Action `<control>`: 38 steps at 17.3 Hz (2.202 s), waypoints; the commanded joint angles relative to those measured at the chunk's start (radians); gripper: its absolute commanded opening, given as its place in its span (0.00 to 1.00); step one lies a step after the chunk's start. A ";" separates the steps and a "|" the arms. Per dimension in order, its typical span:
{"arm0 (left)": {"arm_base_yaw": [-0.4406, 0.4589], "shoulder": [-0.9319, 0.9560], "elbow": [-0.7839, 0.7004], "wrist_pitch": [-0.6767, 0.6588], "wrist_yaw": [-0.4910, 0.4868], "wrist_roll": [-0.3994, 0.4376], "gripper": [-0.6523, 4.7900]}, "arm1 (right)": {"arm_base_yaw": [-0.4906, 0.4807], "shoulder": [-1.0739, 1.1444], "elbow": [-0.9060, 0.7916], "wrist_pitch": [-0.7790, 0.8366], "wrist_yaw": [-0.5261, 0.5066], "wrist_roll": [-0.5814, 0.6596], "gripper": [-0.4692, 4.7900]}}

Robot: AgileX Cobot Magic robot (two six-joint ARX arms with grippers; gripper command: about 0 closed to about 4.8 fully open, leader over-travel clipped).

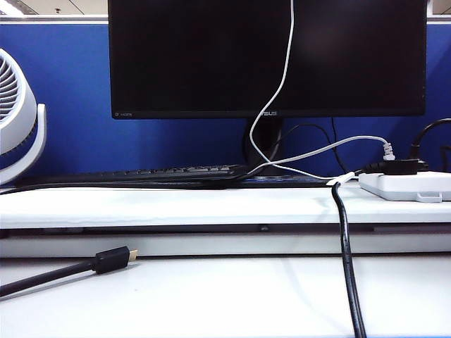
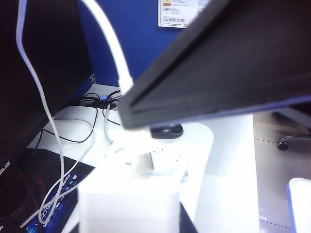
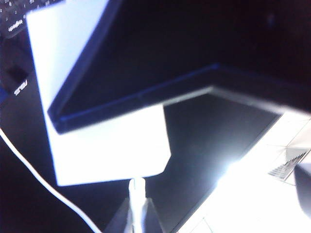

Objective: Pick up the Type-C charging cable and the charging base, insert one end of the Type-C charger into the corresponding slot on the base, and finally place the plugged-in charger back on the table.

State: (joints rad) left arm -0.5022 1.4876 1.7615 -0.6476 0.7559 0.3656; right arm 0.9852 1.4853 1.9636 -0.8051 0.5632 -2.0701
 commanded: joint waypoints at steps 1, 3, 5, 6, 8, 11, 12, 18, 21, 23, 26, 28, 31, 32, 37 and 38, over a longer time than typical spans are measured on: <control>-0.001 -0.005 0.007 0.021 0.008 -0.004 0.11 | 0.002 -0.002 0.003 0.009 -0.008 -0.003 0.08; -0.001 -0.005 0.007 0.021 0.008 -0.004 0.11 | 0.002 0.000 0.003 0.009 -0.009 -0.003 0.08; -0.001 -0.005 0.007 0.021 0.018 -0.008 0.11 | 0.002 0.006 0.003 0.008 -0.020 -0.003 0.08; -0.001 -0.005 0.007 0.021 0.031 -0.008 0.11 | 0.002 0.007 0.003 0.008 -0.023 -0.003 0.08; -0.001 -0.005 0.007 0.021 0.033 -0.008 0.11 | 0.002 0.009 0.003 0.008 -0.024 -0.003 0.08; -0.001 -0.005 0.007 0.021 0.033 -0.021 0.11 | 0.002 0.010 0.003 0.008 -0.024 -0.003 0.08; -0.001 -0.005 0.007 0.021 0.034 -0.042 0.11 | 0.002 0.011 0.003 0.008 -0.024 -0.003 0.08; -0.001 -0.005 0.007 0.025 0.071 -0.064 0.11 | 0.002 0.011 0.003 -0.003 -0.050 -0.003 0.08; -0.001 -0.005 0.007 0.068 0.067 -0.143 0.11 | 0.002 0.018 0.003 -0.007 -0.038 -0.004 0.08; -0.002 -0.005 0.007 0.073 0.029 -0.171 0.11 | 0.002 0.019 0.003 -0.006 -0.038 -0.005 0.08; -0.003 -0.005 0.007 0.073 0.003 -0.217 0.11 | 0.003 0.019 0.003 -0.006 -0.030 -0.006 0.08; -0.003 -0.005 0.007 0.073 0.003 -0.252 0.11 | 0.003 0.019 0.003 -0.007 0.003 -0.006 0.08; -0.004 -0.005 0.007 0.066 -0.005 -0.270 0.11 | 0.004 0.019 0.003 -0.007 -0.012 -0.006 0.08; -0.005 -0.005 0.007 0.062 -0.010 -0.269 0.11 | 0.011 0.019 0.003 -0.012 -0.015 -0.006 0.08; -0.011 -0.005 0.007 0.027 -0.003 -0.230 0.11 | 0.016 0.022 0.005 -0.061 -0.048 -0.006 0.08; -0.011 -0.005 0.007 0.021 -0.003 -0.231 0.11 | 0.016 0.022 0.005 -0.067 -0.050 -0.006 0.08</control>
State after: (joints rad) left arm -0.5114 1.4883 1.7599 -0.6769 0.7544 0.1310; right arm 0.9936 1.5051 1.9671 -0.8436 0.5549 -2.0739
